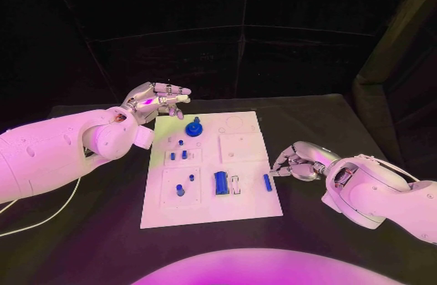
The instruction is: Assemble the parts on the task board
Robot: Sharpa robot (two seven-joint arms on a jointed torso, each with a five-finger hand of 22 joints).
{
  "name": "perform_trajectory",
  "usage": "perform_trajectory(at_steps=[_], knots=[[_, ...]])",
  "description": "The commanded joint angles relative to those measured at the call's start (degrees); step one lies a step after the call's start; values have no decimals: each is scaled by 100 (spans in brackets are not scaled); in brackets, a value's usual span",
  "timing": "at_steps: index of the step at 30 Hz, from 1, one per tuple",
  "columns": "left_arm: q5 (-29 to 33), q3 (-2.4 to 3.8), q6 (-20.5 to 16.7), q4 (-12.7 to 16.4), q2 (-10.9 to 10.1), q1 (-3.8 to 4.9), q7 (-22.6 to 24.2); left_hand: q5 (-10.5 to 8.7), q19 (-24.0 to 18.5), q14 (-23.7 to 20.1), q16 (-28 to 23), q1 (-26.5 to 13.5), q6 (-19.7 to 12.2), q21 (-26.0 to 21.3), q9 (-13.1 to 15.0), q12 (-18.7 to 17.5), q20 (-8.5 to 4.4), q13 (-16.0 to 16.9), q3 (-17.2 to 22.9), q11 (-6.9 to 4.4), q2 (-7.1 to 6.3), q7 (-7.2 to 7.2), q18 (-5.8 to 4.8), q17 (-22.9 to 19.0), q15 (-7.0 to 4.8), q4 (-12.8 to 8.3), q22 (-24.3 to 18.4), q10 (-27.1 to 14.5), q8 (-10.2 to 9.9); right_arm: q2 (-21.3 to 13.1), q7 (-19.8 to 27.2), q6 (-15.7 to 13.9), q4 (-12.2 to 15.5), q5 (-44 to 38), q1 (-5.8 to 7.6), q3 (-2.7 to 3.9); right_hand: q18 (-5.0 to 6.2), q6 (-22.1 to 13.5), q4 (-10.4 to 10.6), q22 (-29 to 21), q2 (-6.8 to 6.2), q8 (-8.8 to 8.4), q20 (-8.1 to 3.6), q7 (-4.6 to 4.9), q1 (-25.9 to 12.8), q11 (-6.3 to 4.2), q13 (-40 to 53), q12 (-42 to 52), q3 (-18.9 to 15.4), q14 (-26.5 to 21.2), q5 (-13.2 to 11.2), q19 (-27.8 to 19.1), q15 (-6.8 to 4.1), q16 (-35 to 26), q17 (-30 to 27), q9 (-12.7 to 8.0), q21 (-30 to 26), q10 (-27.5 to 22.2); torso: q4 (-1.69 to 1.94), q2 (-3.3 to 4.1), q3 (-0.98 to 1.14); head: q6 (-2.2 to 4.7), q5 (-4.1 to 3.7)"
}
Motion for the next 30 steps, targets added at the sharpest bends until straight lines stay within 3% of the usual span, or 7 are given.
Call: perform_trajectory(at_steps=[1,7,17,22,30], knots=[[-35,0,76,6,-7,7,36,-21,-6,-23,7,27,-15,-9,4,20,24,6,-25,-1,26,5,75,-6,-1,6,-8,-57,-17,39,-481,-221,-38,-544,-12,-4,-94,1,9,4,8,-46,-4,7,-79,-48,230,136,-40,442,92,37,-19,35,659,-12,43,73,5,6,4,7,2],[-39,-2,77,9,-12,7,40,-21,-6,-23,7,27,-15,-9,4,20,24,6,-25,-1,26,5,75,-6,-1,6,-8,-57,-17,217,-815,70,-164,-732,-65,-10,-97,11,107,27,-16,-64,-4,4,-237,-46,275,164,-103,448,131,46,-15,70,708,-13,63,74,-5,15,7,-5,14],[-40,-3,77,19,-23,6,44,-21,-6,-23,7,27,-15,-9,4,20,24,6,-25,-1,26,5,75,-6,-1,6,-8,-57,-17,466,-950,398,-258,-878,-369,-11,-99,46,137,41,-23,-53,-5,-8,-281,-54,277,161,-120,448,116,49,-19,76,715,-6,73,65,-5,13,10,-55,34],[-40,-4,78,19,-34,5,45,-21,-6,-23,7,27,-15,-9,4,20,24,6,-25,-1,26,5,75,-6,-1,6,-8,-57,-17,544,-983,387,-262,-1005,-485,-10,-97,68,127,37,-37,-43,-6,-16,-270,-60,274,157,-121,446,112,46,-23,75,713,0,71,59,-5,6,3,-72,29],[-40,-5,80,14,-38,4,41,-21,-6,-23,7,27,-15,-9,4,20,24,6,-25,-1,26,5,75,-6,-1,6,-8,-57,-17,595,-1036,306,-269,-1170,-528,-9,-97,123,102,40,-49,-16,-13,-35,-233,-75,275,152,-112,444,110,44,-34,73,709,14,73,50,4,4,0,-77,31]])
